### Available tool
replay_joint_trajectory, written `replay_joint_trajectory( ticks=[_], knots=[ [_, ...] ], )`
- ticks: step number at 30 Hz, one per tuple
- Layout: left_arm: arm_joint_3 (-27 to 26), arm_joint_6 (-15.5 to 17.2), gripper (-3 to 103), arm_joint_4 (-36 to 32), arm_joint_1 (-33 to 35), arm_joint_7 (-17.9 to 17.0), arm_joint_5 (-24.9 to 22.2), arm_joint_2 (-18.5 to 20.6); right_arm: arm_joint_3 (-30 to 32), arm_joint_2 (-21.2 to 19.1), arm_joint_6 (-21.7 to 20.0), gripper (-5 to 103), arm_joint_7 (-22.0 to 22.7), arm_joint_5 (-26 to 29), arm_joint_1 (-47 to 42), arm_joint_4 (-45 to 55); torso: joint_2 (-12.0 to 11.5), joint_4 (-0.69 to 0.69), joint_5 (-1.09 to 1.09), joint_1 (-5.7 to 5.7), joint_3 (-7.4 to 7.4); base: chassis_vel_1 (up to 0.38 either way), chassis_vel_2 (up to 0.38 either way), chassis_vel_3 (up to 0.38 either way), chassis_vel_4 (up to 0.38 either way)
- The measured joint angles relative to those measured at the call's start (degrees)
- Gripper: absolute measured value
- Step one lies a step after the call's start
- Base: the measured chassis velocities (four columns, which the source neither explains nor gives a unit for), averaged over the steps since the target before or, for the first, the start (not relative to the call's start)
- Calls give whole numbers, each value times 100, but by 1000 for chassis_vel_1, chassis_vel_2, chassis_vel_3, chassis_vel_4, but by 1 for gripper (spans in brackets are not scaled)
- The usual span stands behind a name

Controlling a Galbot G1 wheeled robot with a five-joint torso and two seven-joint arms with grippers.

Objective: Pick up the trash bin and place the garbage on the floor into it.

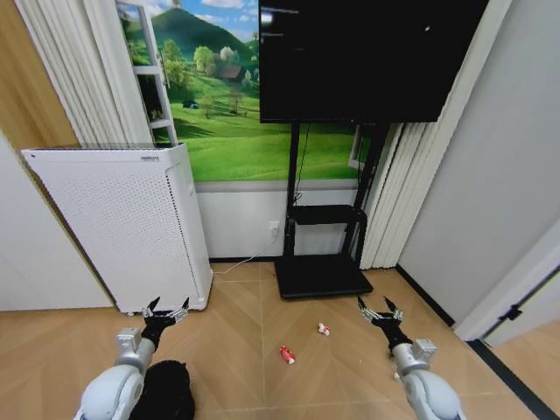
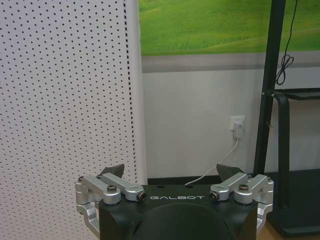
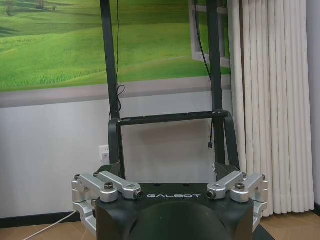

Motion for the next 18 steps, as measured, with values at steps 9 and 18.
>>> replay_joint_trajectory(
  ticks=[9, 18],
  knots=[
    [28, -11, 100, -3, 10, 3, 3, -31, 15, -30, 27, 100, -3, 28, -8, -33, -236, 0, 0, -96, -140, 0, 0, 0, 0],
    [101, -27, 100, -28, 7, 3, 58, -64, 13, -70, 78, 100, -13, 88, -5, -82, -443, 0, 0, -181, -261, 0, 0, 0, 0]
  ],
)
